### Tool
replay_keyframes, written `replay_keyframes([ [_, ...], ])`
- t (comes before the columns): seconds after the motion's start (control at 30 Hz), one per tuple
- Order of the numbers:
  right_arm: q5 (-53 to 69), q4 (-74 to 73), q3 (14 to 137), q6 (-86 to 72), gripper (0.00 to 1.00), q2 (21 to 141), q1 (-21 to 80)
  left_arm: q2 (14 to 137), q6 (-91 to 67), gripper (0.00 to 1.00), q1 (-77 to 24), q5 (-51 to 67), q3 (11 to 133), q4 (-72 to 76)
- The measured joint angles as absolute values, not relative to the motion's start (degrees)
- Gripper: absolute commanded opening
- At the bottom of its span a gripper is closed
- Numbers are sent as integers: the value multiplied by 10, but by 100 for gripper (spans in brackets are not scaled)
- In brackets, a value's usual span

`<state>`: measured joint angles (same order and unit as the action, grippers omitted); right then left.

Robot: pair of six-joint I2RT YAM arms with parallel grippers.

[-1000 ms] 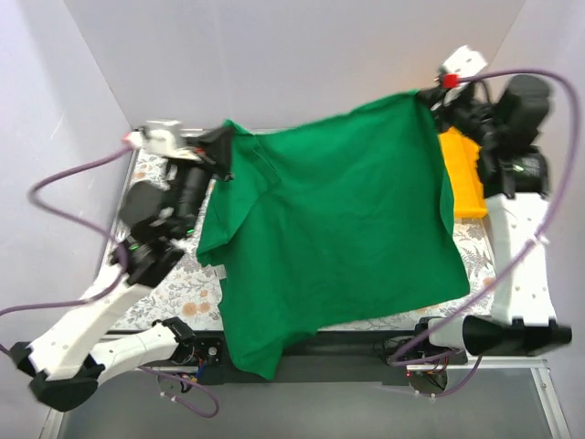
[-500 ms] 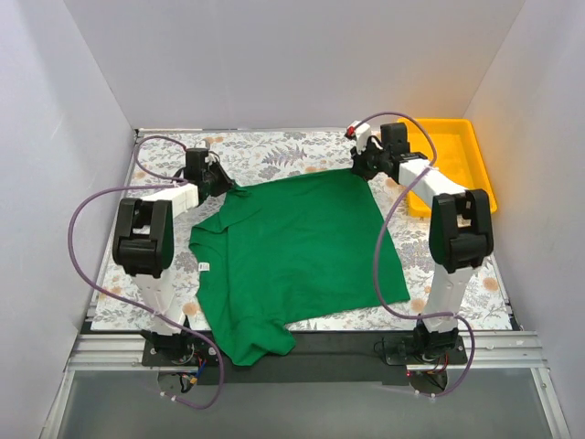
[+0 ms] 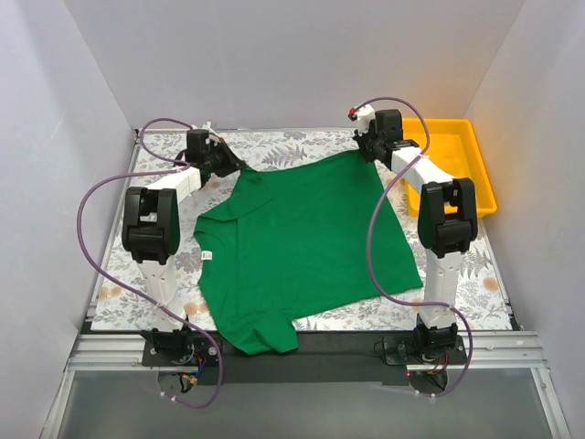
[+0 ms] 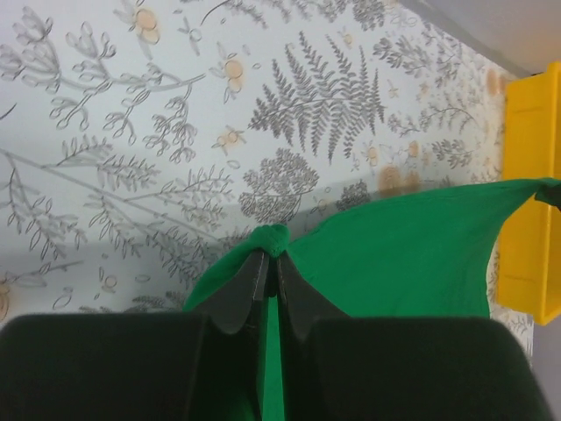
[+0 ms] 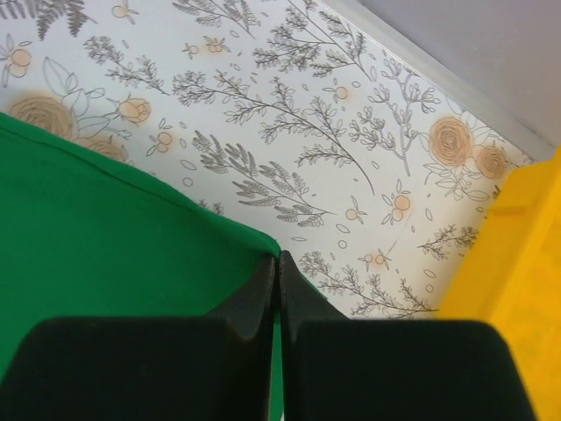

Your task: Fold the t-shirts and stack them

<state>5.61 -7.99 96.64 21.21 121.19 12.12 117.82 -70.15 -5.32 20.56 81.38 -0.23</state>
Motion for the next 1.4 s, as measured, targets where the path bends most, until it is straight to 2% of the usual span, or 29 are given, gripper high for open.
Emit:
replay_keyframes([
  [0.03,49,-78,969,209,1,1214,121,1183,-701,0,-53,211,821,1],
  [0.13,29,-74,982,199,4,1224,121,1216,-703,34,-53,220,866,0],
  [0.17,19,-74,990,195,19,1230,121,1228,-701,54,-53,220,881,-2],
  [0.2,9,-74,998,187,30,1236,121,1241,-701,62,-53,219,900,-9],
  [0.23,-1,-73,1006,182,43,1241,121,1254,-705,69,-53,216,919,-17],
  [0.27,-11,-72,1011,179,74,1244,121,1263,-708,73,-53,211,933,-23],
  [0.33,-23,-71,1015,175,98,1244,121,1269,-707,73,-53,191,953,-41],
  [0.43,-11,-66,1007,183,98,1231,120,1255,-693,73,-53,163,969,-59],
  [0.53,87,-74,945,213,98,1174,116,1199,-667,67,-53,156,951,-76],
  [0.6,189,-107,909,245,88,1127,113,1134,-645,63,-52,173,910,-86],
  [0.63,246,-130,892,263,79,1098,114,1101,-635,61,-52,183,892,-93],
  [0.7,324,-158,867,274,72,1052,119,1044,-617,59,-56,198,856,-97],
  [0.83,409,-177,805,268,68,975,130,985,-583,57,-91,201,800,-118],
  [0.93,431,-187,736,271,68,929,128,1006,-561,53,-136,186,791,-149],
  [1.03,443,-197,678,275,67,905,117,1070,-543,43,-178,161,810,-189],
  [1.23,476,-204,608,283,66,896,66,1184,-528,41,-212,100,878,-240],
  [1.4,504,-206,591,287,65,896,30,1232,-521,39,-227,33,912,-269],
])
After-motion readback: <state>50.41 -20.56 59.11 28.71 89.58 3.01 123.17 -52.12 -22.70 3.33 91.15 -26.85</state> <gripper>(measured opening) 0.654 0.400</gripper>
